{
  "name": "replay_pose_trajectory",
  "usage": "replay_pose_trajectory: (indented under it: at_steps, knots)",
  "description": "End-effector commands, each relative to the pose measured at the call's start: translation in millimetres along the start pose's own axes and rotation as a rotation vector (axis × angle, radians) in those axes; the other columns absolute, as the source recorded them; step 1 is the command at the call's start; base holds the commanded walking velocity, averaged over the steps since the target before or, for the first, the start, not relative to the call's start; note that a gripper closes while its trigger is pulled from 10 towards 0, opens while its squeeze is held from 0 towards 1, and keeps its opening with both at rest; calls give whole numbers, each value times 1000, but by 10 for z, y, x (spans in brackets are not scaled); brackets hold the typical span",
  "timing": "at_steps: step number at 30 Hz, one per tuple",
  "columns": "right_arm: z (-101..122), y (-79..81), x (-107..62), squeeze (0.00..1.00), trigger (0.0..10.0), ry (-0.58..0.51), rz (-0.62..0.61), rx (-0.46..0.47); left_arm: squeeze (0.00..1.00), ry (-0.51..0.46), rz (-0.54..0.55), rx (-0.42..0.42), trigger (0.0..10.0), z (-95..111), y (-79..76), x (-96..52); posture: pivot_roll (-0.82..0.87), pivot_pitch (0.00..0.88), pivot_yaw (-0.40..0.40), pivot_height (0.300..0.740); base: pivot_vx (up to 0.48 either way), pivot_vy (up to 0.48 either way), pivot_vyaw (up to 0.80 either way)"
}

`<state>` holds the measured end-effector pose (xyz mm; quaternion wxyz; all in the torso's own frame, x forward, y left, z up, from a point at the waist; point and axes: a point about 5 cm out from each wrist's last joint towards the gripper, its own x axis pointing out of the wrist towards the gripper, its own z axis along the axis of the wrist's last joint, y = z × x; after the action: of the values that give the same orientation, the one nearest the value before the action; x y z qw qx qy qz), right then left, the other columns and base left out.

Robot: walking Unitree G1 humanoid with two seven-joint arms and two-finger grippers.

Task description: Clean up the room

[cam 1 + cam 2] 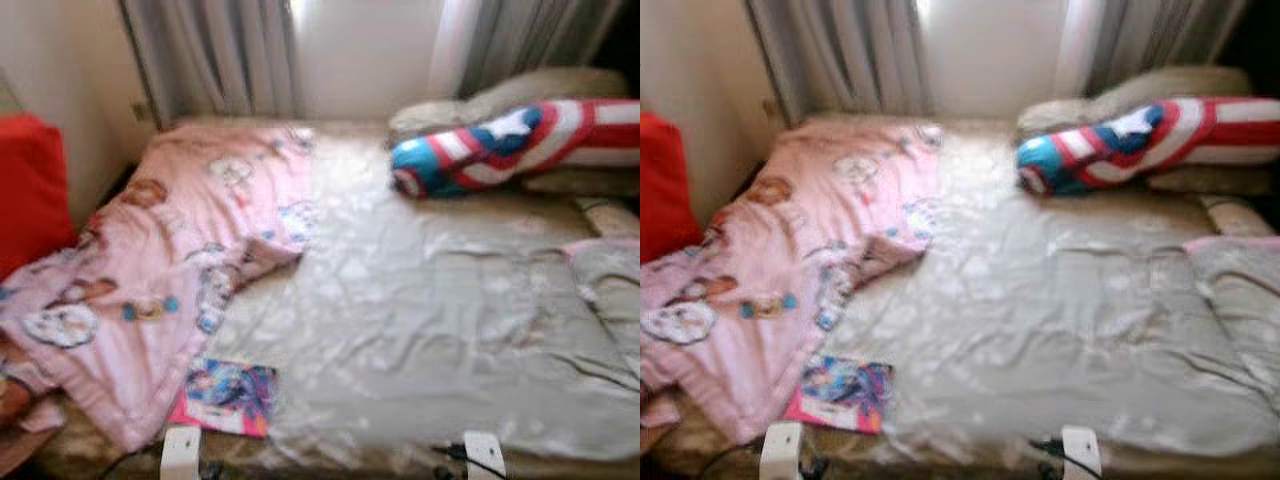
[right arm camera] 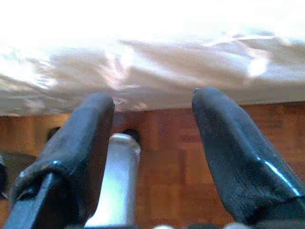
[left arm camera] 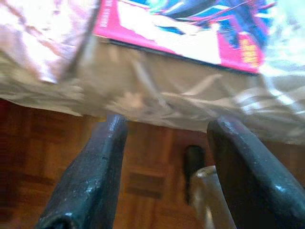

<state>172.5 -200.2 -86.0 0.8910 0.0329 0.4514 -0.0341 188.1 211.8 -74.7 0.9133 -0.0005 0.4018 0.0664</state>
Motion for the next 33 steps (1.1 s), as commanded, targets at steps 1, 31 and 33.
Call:
replay_pose_trajectory:
  at_steps: [1,31,33]
  knots:
    - [-102,-69,-29,0,10000,34,-19,1,0,26,-9,-6,10000,-64,-43,-11,-34,11,-4,740,0,480,0]
    - [-149,-78,-41,0,10000,47,-22,2,0,7,-3,-21,10000,-45,-43,-10,-24,40,-9,740,0,366,0]
    - [-140,-71,-39,0,10000,41,-20,4,0,2,-4,-23,10000,-40,-44,-10,-23,44,-10,740,0,0,0]
